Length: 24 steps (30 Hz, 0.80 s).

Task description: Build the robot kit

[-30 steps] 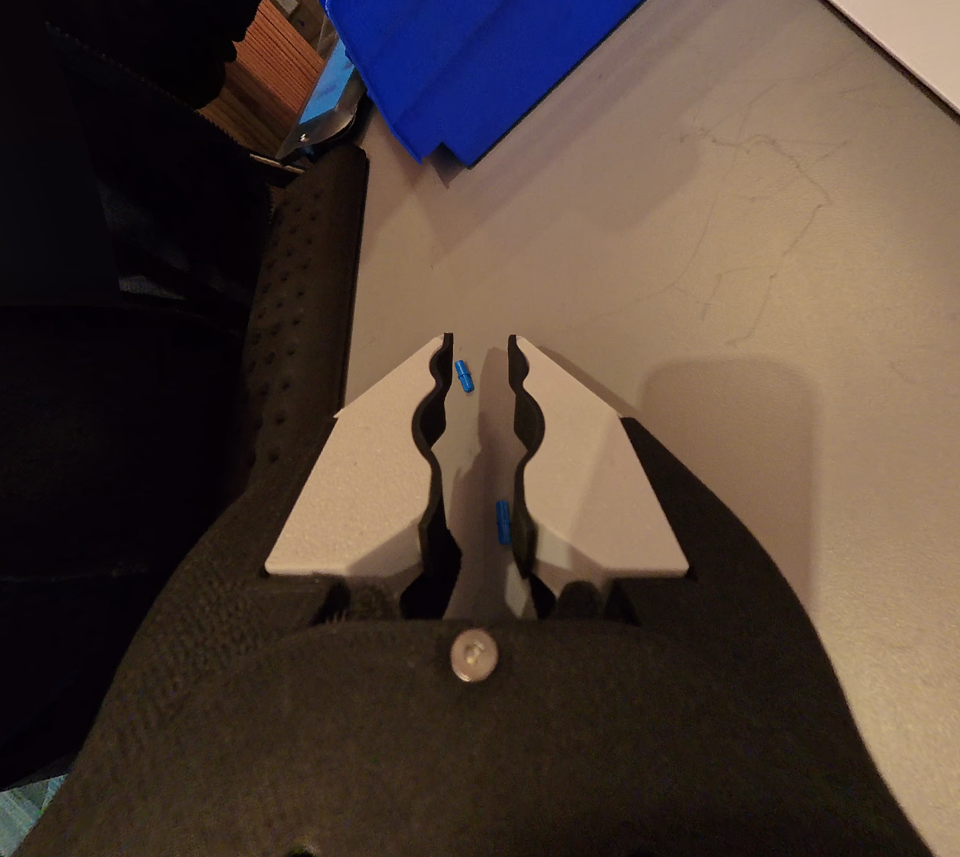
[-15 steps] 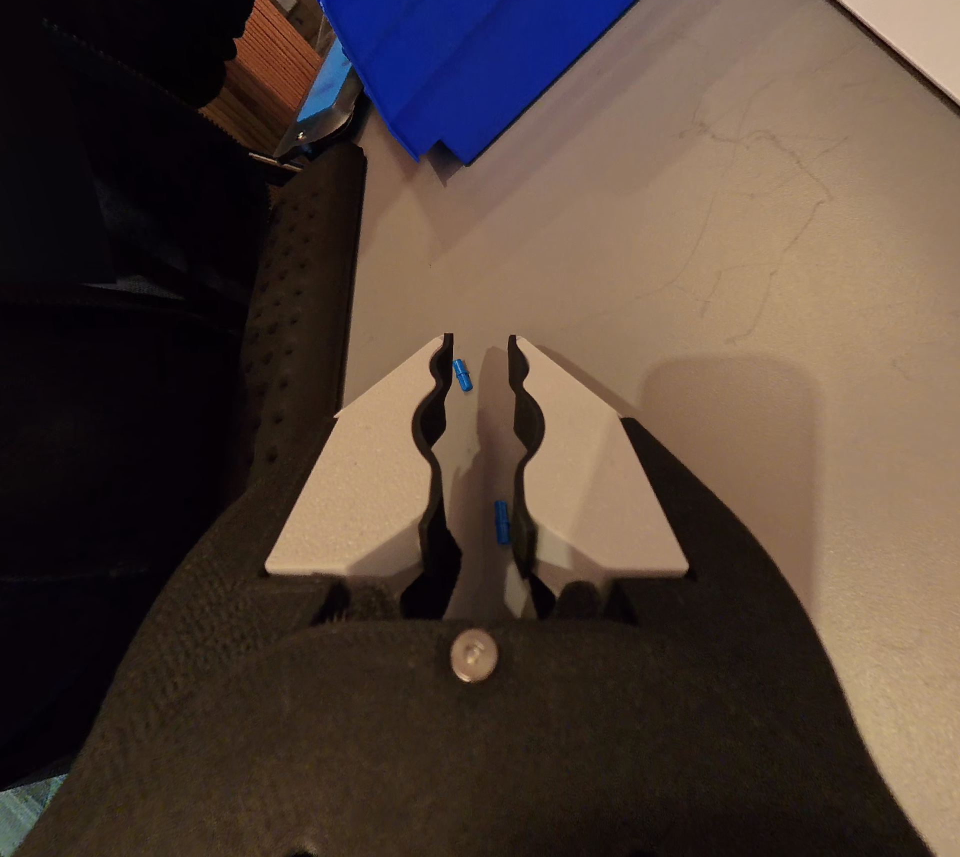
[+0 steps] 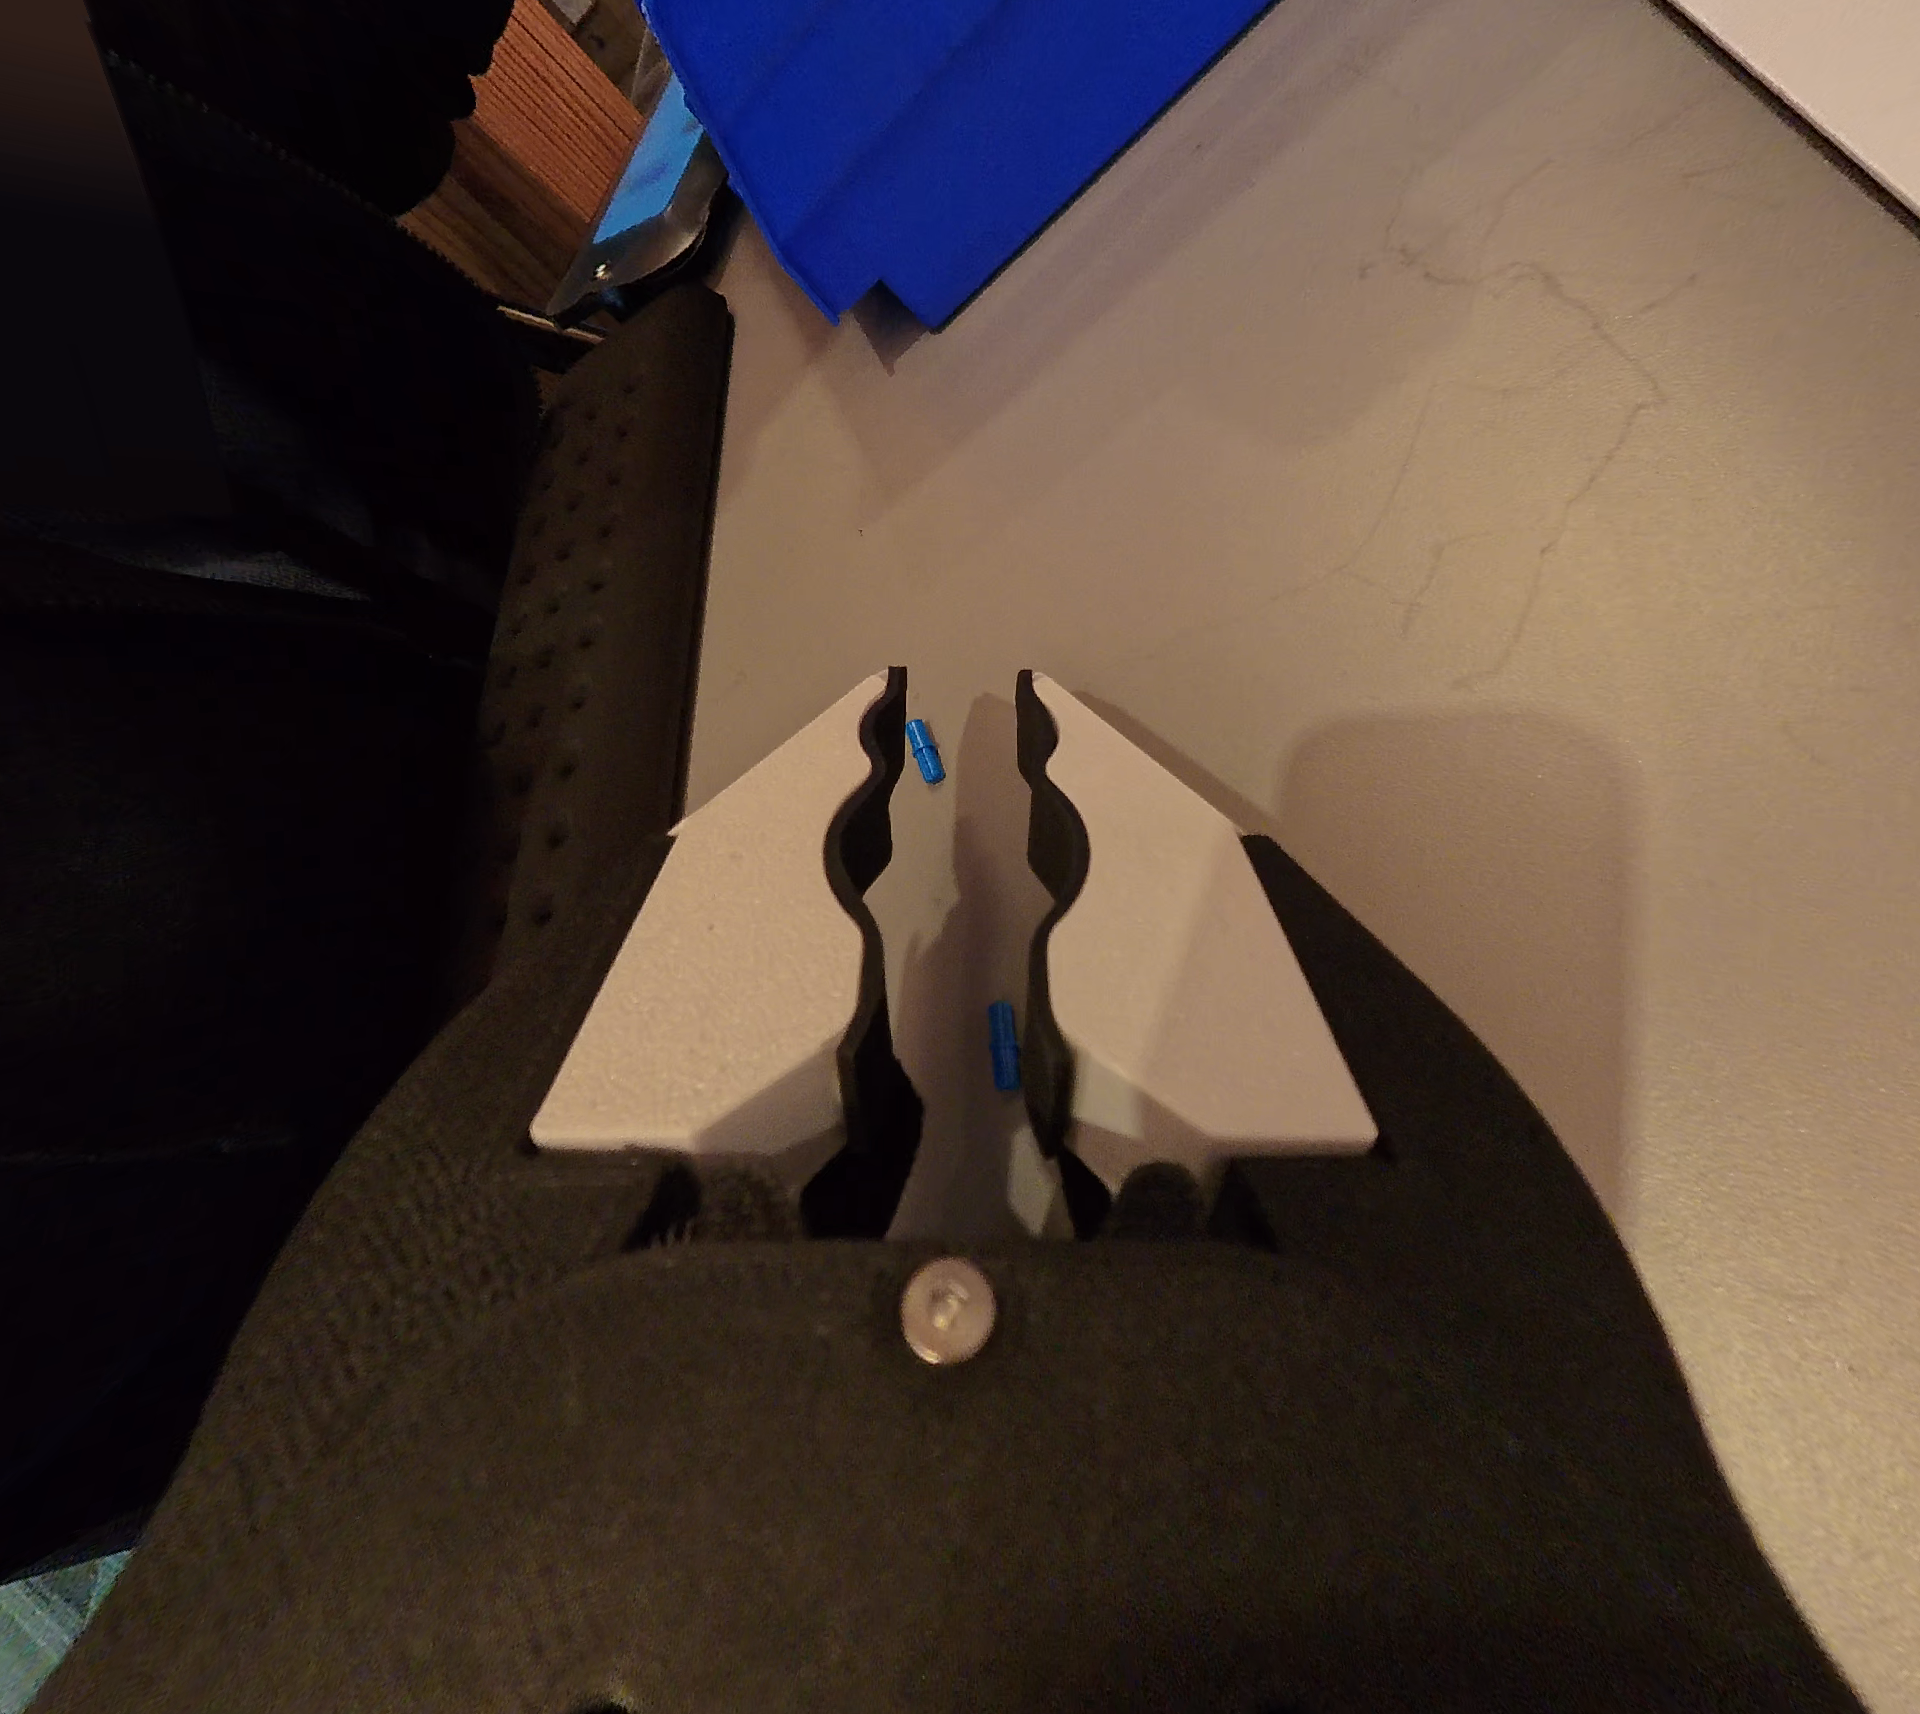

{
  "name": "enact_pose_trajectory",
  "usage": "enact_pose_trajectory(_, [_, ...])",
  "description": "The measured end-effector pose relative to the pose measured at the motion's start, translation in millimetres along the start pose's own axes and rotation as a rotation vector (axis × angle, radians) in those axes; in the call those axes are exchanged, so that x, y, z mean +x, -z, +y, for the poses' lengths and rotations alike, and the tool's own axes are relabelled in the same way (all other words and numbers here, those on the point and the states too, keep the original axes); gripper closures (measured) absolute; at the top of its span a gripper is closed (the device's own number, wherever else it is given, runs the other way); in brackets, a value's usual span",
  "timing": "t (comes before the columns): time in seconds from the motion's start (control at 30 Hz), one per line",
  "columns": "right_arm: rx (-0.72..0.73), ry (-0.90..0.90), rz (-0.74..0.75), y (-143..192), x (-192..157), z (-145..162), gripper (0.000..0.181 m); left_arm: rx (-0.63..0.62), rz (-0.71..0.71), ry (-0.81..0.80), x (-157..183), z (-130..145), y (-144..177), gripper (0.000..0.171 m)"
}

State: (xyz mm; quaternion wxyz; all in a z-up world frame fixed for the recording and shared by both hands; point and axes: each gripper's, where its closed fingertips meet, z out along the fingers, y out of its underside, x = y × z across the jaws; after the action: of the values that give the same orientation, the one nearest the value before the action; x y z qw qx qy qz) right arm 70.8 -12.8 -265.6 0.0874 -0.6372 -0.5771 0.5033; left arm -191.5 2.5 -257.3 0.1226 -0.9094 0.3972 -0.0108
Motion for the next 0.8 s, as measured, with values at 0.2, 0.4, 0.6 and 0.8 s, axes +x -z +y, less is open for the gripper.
enact_pose_trajectory(0.2, [0.0, 0.0, 0.0, 0.1, 0.0, 0.0, 0.162, -0.028, 0.036, -0.035, 9.1, -8.1, -20.4, 0.141])
enact_pose_trajectory(0.4, [-0.002, -0.001, -0.002, -0.2, 0.0, 0.5, 0.162, -0.039, 0.057, -0.034, 14.8, -9.6, -32.8, 0.153])
enact_pose_trajectory(0.6, [-0.003, -0.001, -0.001, -0.3, 0.0, 0.7, 0.162, -0.024, 0.028, -0.034, 10.1, -8.4, -29.7, 0.163])
enact_pose_trajectory(0.8, [-0.003, 0.0, -0.001, -0.5, 0.0, 0.7, 0.162, 0.01, -0.001, 0.002, -0.6, -5.3, -16.2, 0.163])
